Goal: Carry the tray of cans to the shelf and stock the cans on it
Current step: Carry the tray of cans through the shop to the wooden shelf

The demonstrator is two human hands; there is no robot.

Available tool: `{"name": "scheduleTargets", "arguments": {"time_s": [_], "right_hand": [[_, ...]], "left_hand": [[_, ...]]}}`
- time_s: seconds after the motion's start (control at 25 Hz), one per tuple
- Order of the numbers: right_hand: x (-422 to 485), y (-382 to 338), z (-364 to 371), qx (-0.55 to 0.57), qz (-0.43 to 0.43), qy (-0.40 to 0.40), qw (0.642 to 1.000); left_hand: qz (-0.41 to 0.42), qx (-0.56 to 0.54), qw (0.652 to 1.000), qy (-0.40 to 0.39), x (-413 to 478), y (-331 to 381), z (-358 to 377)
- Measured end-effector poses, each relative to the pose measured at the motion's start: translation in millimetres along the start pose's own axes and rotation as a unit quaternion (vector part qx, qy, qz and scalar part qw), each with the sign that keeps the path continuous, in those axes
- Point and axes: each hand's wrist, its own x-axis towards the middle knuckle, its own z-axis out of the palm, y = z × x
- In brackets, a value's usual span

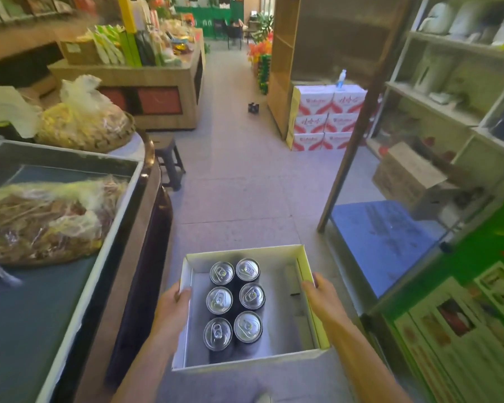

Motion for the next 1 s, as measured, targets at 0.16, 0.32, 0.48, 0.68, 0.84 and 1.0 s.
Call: {"name": "scheduleTargets", "arguments": {"time_s": [0.16,0.32,0.48,0.68,0.84,1.0], "right_hand": [[106,-51,-1,-0.003,-0.008,0.0,1.0],[210,-99,4,0.014,-0.007,0.001,1.0],[323,-140,19,0.016,-0.011,-0.01,1.0],[477,-216,49,0.044,-0.019,-0.002,0.999],[593,-290,64,0.057,-0.009,0.01,0.998],[720,-350,83,0.07,-0.014,0.017,0.997]], "left_hand": [[0.0,-0.006,1.0,0.012,90,50,32],[0.008,-0.001,1.0,0.022,193,96,61],[0.0,-0.006,1.0,0.024,312,128,93],[-0.009,-0.02,1.0,0.005,481,185,129],[0.01,0.002,1.0,-0.014,617,258,149],[0.008,0.008,1.0,-0.025,750,317,173]]}}
